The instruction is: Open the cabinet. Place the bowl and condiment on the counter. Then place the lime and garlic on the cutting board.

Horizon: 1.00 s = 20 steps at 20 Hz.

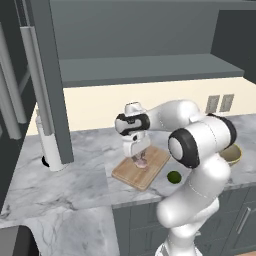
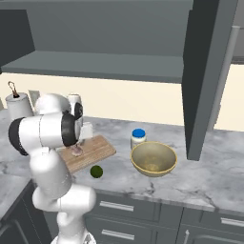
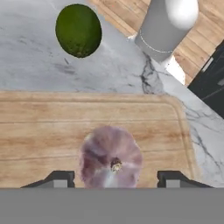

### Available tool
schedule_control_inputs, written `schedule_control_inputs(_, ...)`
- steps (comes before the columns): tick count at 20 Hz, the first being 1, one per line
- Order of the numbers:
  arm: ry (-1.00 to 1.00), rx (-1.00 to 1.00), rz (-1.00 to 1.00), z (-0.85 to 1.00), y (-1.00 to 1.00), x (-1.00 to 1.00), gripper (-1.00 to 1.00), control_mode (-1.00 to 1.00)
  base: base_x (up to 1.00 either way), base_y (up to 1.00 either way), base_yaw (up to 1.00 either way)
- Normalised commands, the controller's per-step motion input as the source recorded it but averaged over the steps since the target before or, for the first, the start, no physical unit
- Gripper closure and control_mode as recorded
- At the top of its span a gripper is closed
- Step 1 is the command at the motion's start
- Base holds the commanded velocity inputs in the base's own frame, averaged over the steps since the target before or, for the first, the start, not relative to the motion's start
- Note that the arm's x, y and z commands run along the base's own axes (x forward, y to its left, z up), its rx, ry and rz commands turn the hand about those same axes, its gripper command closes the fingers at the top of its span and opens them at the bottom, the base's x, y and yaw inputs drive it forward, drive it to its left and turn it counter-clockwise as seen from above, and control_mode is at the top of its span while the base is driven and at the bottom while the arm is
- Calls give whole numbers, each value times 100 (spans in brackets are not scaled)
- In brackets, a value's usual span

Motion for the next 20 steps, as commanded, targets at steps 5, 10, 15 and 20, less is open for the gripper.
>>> schedule_control_inputs(5,-29,0,0,38,0,-55,-100,-100,0,0,0)
schedule_control_inputs(10,-32,0,-3,31,-16,-49,-100,-100,0,0,0)
schedule_control_inputs(15,-30,3,-8,43,-49,-27,-100,-100,0,0,0)
schedule_control_inputs(20,-16,4,-7,7,-28,-7,-100,-100,0,0,0)
